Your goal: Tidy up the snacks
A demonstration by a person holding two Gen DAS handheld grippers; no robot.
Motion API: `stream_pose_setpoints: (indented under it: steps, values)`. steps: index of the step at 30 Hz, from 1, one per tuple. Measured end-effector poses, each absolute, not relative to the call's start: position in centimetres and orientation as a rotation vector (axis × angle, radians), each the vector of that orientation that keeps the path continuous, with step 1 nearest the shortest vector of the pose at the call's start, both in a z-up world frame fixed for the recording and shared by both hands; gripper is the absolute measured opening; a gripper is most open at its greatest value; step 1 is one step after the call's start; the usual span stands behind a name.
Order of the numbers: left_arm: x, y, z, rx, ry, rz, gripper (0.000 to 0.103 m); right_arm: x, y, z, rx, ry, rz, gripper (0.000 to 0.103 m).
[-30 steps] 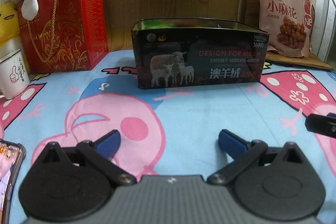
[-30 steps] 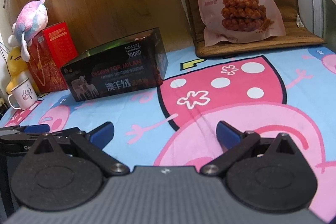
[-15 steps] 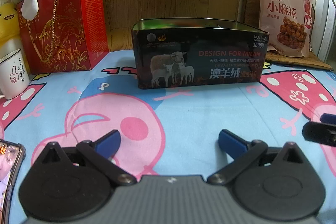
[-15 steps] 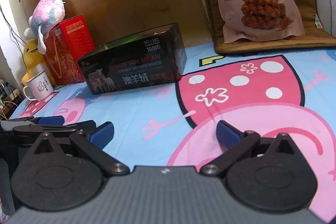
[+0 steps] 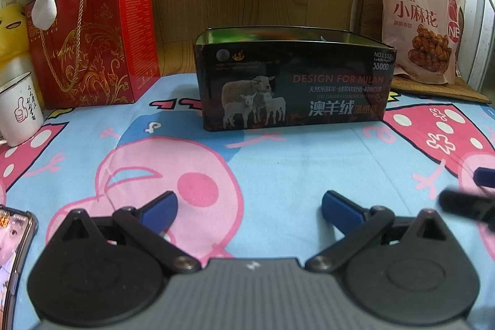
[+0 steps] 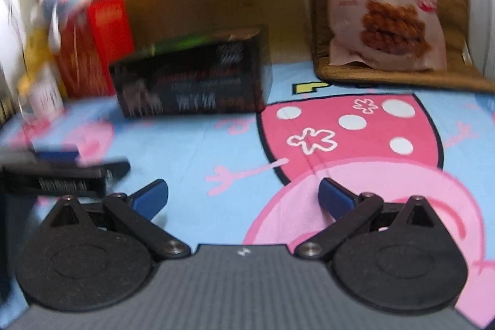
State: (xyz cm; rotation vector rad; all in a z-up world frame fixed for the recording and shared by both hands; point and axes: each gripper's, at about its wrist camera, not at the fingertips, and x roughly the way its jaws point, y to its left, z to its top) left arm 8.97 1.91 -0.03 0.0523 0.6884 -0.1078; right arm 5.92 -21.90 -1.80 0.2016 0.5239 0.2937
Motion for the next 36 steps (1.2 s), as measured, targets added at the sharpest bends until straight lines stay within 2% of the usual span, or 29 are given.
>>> stream_pose_setpoints:
  steps: [5, 28, 33, 36]
  values:
    - [9.0, 1.9, 0.0, 0.052, 0.689, -0.108, 0.103, 4.8, -23.8, -1.8, 0.336, 0.433, 0.242, 0.103]
    - [9.0, 1.9, 0.0, 0.052, 0.689, -0.108, 0.103, 5.5, -23.5, -1.9, 0.34, 0.493, 0.3, 0.103]
    - [9.0, 1.9, 0.0, 0.052, 0.689, -0.107, 0.103, 5.9, -21.5, -1.6, 0.207, 0.529, 0.257, 0.103]
    - [9.0, 1.9, 0.0, 0.052, 0.689, -0.107, 0.103, 5.9, -21.9, -1.7, 0.224, 0.524, 0.264, 0.103]
